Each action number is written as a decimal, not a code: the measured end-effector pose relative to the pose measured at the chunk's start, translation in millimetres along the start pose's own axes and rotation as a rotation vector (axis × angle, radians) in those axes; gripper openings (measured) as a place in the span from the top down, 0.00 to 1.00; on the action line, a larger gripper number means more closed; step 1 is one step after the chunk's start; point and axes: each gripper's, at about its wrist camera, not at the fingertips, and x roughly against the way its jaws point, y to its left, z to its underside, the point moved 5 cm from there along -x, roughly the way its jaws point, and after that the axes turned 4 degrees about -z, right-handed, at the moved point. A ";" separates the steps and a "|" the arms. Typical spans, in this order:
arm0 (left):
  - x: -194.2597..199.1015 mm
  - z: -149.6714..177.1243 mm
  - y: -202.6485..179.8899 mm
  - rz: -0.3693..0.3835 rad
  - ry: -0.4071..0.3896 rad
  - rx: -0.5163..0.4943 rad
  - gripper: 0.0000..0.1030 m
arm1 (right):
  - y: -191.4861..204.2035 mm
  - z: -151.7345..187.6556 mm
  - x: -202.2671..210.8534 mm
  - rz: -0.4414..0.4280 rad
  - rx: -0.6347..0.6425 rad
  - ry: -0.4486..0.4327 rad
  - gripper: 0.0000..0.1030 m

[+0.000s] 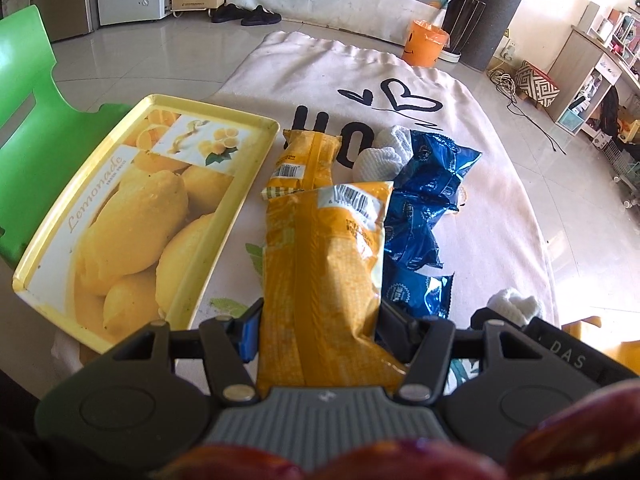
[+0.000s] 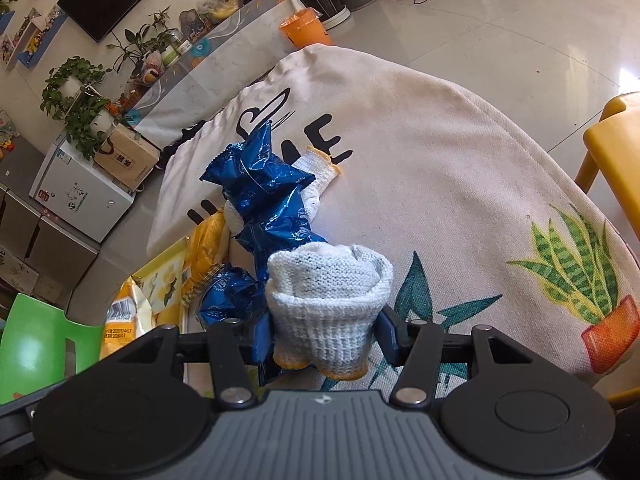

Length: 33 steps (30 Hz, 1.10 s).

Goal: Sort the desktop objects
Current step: 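Carry the glove in the right tool while the left tool carries the yellow bag toward the tray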

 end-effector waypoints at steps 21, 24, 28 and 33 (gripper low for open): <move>24.8 3.5 14.4 0.007 -0.035 0.030 0.44 | 32.5 27.0 21.0 -0.072 0.168 0.024 0.48; 27.2 4.0 16.6 0.010 -0.035 0.037 0.44 | 33.9 30.5 21.6 -0.074 0.180 0.029 0.48; 30.7 3.8 20.0 0.009 -0.042 0.045 0.44 | 33.7 33.2 23.2 -0.070 0.184 0.032 0.48; 33.1 3.3 24.1 0.010 -0.047 0.053 0.44 | 34.6 36.7 24.5 -0.072 0.197 0.040 0.48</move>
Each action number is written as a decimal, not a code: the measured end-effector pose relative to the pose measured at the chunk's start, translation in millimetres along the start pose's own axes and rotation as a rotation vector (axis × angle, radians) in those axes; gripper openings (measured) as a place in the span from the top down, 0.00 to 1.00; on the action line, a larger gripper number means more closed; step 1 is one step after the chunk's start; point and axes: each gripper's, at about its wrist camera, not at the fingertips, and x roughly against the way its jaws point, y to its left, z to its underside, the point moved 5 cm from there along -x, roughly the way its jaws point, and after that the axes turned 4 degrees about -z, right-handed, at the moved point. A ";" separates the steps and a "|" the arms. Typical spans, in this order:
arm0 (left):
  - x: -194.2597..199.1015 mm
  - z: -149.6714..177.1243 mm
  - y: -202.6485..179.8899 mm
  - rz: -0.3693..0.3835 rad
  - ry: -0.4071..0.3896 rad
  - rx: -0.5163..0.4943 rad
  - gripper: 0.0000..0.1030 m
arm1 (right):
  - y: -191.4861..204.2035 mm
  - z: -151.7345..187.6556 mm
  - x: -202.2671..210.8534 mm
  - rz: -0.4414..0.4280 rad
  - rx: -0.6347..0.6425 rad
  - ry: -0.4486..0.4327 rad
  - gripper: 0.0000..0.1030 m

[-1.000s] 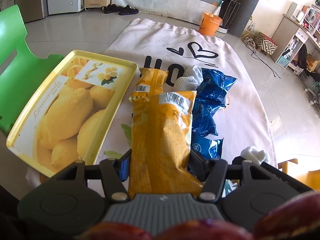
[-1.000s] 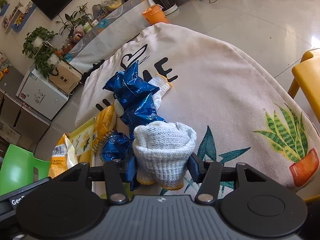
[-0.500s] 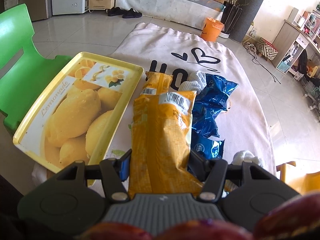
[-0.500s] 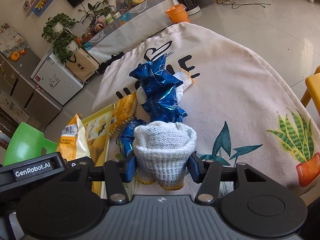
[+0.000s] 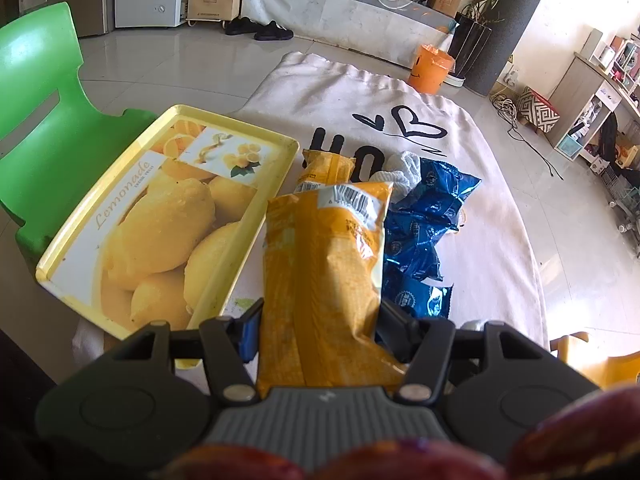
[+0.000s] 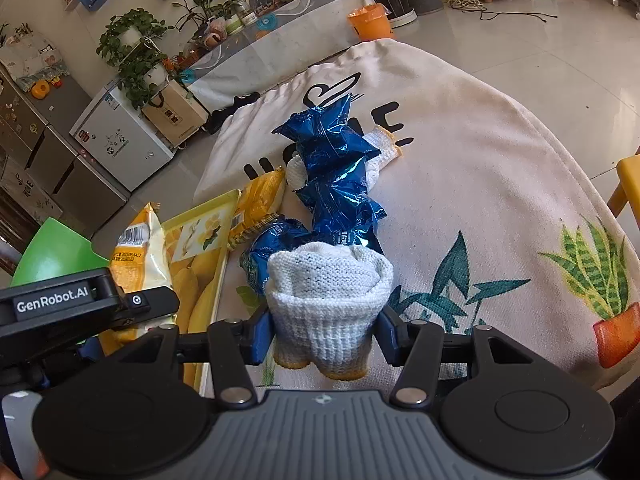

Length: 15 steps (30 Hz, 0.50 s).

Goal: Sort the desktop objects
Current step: 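Carry the glove in the right tool while the left tool carries the yellow bag toward the tray, then lower the glove onto the tray with the right tool while the left tool lowers the yellow bag there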

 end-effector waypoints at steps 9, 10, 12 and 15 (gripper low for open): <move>0.3 -1.9 8.6 -0.008 -0.005 0.017 0.44 | 5.7 3.4 -1.2 -0.010 0.015 0.006 0.49; 0.4 -1.9 9.5 -0.009 -0.005 0.018 0.44 | 6.5 3.8 -1.8 -0.011 0.016 0.007 0.49; 0.9 -2.2 11.7 -0.011 -0.006 0.022 0.44 | 8.7 4.7 -3.2 -0.017 0.019 0.012 0.49; 1.3 -3.8 16.6 -0.007 -0.006 0.035 0.44 | 13.5 5.6 -4.8 -0.033 0.025 0.020 0.48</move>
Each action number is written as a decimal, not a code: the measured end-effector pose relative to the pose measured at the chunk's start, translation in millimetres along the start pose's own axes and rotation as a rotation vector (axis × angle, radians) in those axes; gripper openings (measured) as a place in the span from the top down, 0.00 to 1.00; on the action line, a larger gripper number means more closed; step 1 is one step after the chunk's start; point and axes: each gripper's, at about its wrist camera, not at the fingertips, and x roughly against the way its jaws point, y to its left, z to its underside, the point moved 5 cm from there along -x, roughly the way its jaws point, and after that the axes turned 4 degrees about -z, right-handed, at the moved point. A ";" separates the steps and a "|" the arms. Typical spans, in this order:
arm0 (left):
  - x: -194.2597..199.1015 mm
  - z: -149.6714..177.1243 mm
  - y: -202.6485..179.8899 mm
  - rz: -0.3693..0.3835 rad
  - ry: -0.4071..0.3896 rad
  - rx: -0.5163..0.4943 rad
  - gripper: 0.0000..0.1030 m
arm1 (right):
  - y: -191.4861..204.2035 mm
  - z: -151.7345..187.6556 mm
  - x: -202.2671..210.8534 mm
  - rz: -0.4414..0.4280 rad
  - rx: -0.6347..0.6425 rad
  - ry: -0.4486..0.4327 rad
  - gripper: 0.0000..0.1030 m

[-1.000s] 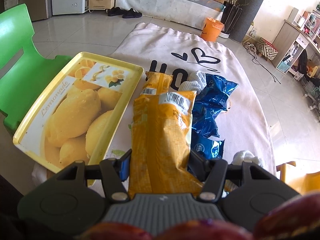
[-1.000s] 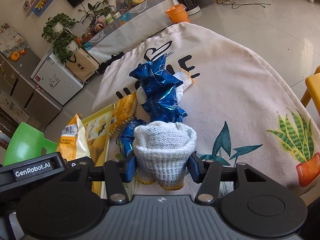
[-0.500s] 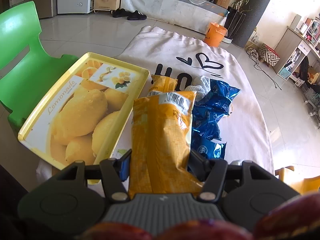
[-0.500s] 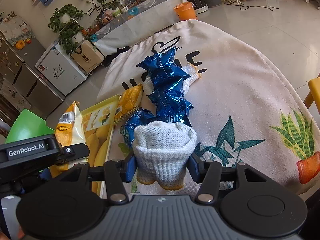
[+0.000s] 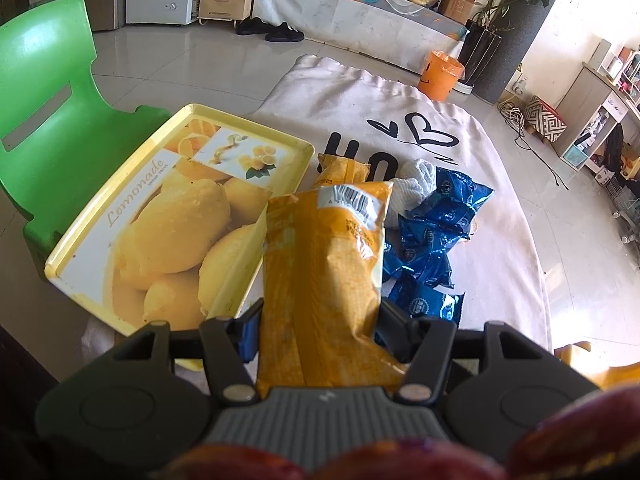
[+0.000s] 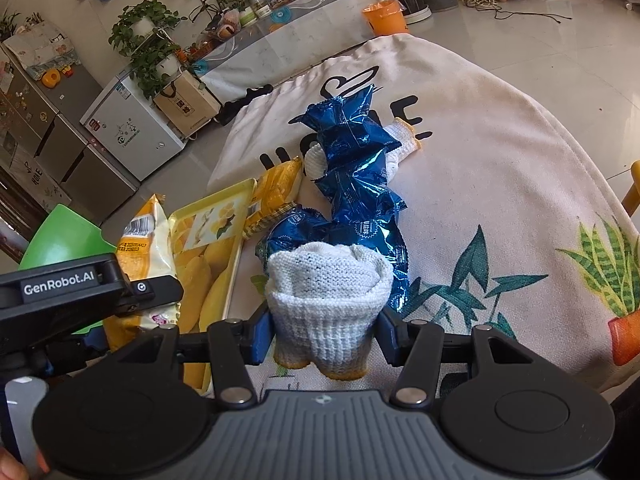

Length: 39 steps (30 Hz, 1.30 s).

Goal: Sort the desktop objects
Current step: 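Lower the glove onto the tray with the right tool while the left tool lowers the yellow bag there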

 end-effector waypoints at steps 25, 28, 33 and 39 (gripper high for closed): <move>-17.8 -42.7 63.5 -0.027 -0.022 0.093 0.44 | 87.0 1.4 -42.8 -0.188 0.109 0.106 0.48; -20.6 -49.4 69.0 -0.023 -0.021 0.105 0.44 | 94.7 -2.2 -47.3 -0.204 0.127 0.127 0.48; -27.3 -65.5 82.7 -0.038 -0.025 0.115 0.44 | 108.8 -5.6 -61.9 -0.235 0.157 0.175 0.48; -40.7 -84.7 100.6 -0.060 -0.029 0.136 0.44 | 129.4 -8.3 -84.0 -0.268 0.213 0.203 0.48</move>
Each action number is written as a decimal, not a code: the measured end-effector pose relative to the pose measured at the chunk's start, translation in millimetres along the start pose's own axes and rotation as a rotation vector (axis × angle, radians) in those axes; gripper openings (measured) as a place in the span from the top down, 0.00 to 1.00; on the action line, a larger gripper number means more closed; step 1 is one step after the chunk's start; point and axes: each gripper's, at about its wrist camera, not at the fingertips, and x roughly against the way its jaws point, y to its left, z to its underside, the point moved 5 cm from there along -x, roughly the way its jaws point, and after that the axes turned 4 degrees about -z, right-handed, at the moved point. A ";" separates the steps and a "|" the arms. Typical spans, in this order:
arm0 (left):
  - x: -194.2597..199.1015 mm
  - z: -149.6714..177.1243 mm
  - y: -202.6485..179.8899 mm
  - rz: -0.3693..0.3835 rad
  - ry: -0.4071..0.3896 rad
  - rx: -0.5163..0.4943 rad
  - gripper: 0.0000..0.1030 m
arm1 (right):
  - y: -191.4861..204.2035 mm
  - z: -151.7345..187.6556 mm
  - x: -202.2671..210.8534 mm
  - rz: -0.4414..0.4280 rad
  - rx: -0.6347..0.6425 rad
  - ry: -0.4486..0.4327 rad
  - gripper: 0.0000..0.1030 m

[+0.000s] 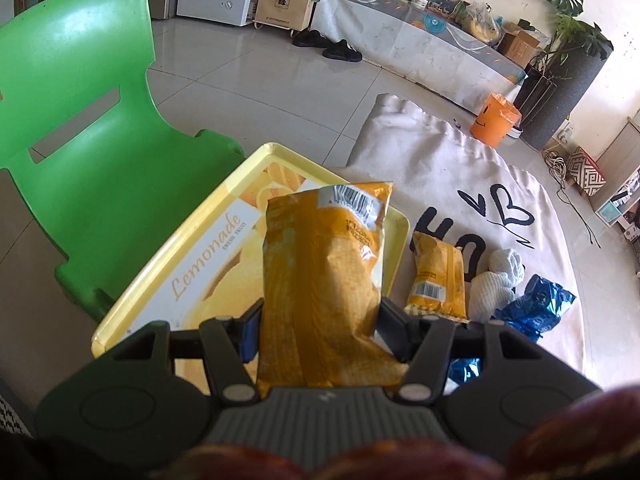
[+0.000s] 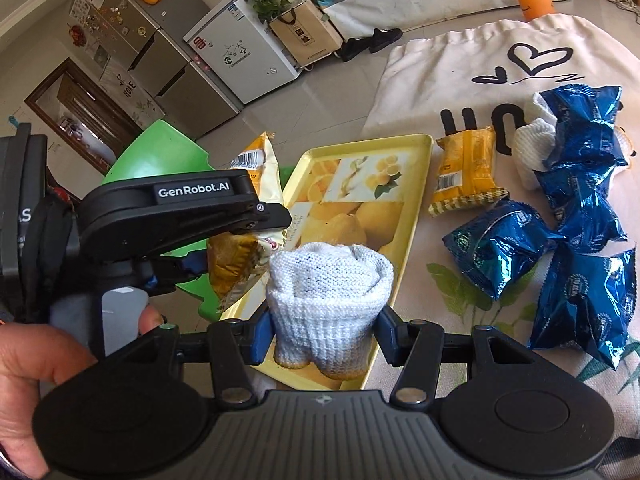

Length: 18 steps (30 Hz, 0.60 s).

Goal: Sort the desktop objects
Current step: 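Lower the glove onto the tray with the right tool while the left tool lowers the yellow bag there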

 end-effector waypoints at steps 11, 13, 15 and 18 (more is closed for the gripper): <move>-25.5 -27.5 27.6 -0.025 0.022 0.032 0.45 | 2.5 -15.2 -31.9 0.001 0.039 0.024 0.48; -32.3 -30.5 32.2 -0.010 0.046 0.059 0.45 | 2.1 -15.2 -39.3 -0.005 0.025 0.038 0.48; -38.8 -34.4 34.9 -0.014 0.051 0.065 0.45 | 4.1 -15.2 -49.0 -0.017 0.024 0.052 0.48; -49.6 -41.3 39.0 -0.011 0.064 0.081 0.45 | 8.8 -14.1 -64.2 -0.012 0.055 0.077 0.48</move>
